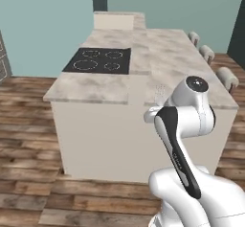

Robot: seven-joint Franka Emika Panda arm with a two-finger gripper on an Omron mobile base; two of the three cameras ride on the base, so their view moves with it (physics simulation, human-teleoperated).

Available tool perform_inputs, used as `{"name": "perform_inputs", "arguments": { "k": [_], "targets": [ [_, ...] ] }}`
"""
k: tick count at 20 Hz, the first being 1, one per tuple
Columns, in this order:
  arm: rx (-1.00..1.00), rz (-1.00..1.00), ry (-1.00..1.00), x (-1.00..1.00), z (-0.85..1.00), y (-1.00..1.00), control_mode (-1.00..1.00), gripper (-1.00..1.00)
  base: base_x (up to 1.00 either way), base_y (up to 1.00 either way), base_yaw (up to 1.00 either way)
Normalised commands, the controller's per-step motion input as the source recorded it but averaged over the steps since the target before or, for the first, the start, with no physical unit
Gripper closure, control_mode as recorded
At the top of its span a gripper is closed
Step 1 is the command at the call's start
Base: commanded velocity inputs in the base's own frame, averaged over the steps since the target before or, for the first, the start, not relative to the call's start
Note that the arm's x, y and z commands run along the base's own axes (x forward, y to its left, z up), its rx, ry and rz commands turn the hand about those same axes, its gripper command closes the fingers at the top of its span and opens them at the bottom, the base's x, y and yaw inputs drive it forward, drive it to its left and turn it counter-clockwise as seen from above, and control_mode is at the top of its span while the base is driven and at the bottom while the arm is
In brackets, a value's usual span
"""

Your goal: Take the fork and place it on the left side of the plate. Then take the spoon and place it on the right side of the plate. Make sure they're directly next to the plate.

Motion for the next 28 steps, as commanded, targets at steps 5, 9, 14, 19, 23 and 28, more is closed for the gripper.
{"name": "perform_inputs", "arguments": {
  "k": [5, 9, 14, 19, 23, 28],
  "targets": [
    [0.0, 0.0, 0.0, 0.0, 0.0, 0.0, 1.0, 1.0, 0.26, -1.0, 0.08],
    [0.0, 0.0, 0.0, 0.0, 0.0, 0.0, 1.0, 1.0, 0.33, -1.0, 0.15],
    [0.0, 0.0, 0.0, 0.0, 0.0, 0.0, 1.0, 1.0, 0.33, -1.0, 0.2],
    [0.0, 0.0, 0.0, 0.0, 0.0, 0.0, 1.0, 1.0, 0.3, -0.99, 0.24],
    [0.0, 0.0, 0.0, 0.0, 0.0, 0.0, 1.0, 1.0, 0.29, -0.9, 0.3],
    [0.0, 0.0, 0.0, 0.0, 0.0, 0.0, 1.0, 1.0, 0.28, -0.69, 0.39]
  ]
}}
